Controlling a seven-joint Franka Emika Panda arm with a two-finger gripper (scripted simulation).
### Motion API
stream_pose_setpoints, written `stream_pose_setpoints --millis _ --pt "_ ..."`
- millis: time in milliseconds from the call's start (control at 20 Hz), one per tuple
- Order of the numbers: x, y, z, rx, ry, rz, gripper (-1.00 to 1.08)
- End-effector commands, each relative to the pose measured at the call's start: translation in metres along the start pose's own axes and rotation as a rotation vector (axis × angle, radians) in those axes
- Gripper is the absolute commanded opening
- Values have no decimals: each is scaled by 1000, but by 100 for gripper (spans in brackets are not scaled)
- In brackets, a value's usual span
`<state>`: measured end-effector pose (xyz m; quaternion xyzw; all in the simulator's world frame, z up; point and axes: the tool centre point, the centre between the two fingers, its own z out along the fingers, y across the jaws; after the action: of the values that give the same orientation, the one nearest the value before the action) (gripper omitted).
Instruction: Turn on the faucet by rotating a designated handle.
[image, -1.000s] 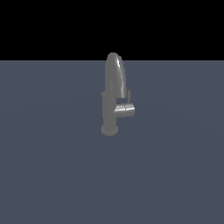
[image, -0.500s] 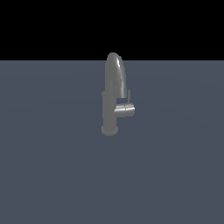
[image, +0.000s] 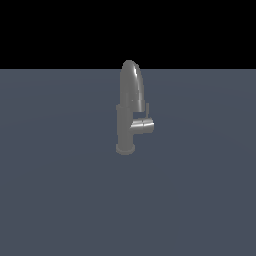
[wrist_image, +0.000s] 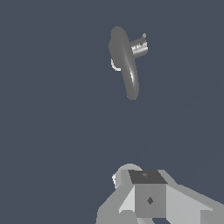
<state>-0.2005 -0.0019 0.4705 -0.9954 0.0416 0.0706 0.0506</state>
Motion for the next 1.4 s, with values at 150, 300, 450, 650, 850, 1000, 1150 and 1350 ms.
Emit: stream_pose_setpoints --millis 150,300,450,650,850,1000,1150,1350 --pt "30 0 3 64 -78 65 -100" --pt "47 0 6 100 -121 102 -100" --pt "64 1 10 137 -166 138 -100" --pt "86 3 16 188 -225 188 -100" --pt "108 6 24 239 -286 238 -100" --pt "125 9 30 278 -333 277 -100" --pt "141 12 38 318 -380 315 -100" --pt "162 17 50 372 -443 367 -100"
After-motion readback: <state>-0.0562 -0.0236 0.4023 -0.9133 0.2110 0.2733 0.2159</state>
